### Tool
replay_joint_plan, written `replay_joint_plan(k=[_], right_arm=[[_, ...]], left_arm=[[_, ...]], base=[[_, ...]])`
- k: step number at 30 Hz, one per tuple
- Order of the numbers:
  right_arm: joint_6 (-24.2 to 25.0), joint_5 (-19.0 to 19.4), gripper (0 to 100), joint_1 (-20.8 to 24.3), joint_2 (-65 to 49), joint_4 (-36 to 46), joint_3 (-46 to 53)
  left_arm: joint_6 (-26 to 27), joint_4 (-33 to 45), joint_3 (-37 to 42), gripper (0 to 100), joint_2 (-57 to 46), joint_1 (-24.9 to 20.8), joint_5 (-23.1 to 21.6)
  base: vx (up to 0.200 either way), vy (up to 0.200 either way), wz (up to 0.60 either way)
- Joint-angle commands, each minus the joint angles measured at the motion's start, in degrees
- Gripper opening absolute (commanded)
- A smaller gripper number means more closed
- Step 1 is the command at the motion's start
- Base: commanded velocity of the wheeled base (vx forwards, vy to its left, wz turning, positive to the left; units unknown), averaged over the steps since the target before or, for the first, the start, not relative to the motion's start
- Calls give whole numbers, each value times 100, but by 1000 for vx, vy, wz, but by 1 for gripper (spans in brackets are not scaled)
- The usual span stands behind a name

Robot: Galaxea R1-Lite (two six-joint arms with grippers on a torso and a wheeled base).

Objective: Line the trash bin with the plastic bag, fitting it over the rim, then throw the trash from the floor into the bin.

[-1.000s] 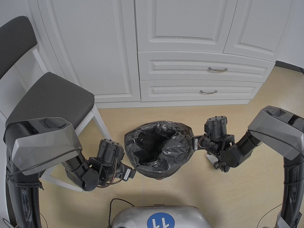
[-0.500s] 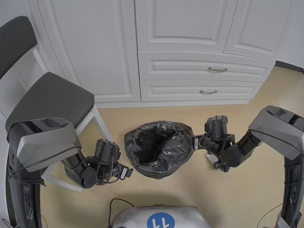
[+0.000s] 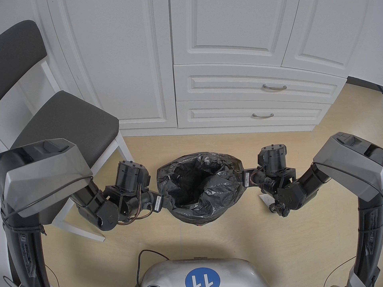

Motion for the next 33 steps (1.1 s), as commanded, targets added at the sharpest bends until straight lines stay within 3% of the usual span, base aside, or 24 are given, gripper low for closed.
replay_joint_plan(k=[1,2,24,33], right_arm=[[-1,-2,100,-10,102,-2,-38],[-1,-2,100,-19,128,-2,-38],[-19,-2,100,-1,137,-2,15],[-19,-2,100,7,102,-2,33]], left_arm=[[-193,-7,-343,100,474,-130,224],[-202,-7,-501,100,720,-95,391],[-17,450,-484,100,685,248,329],[-70,406,-800,100,1186,318,303]], base=[[0,0,0],[0,0,0],[0,0,0],[0,0,0]])
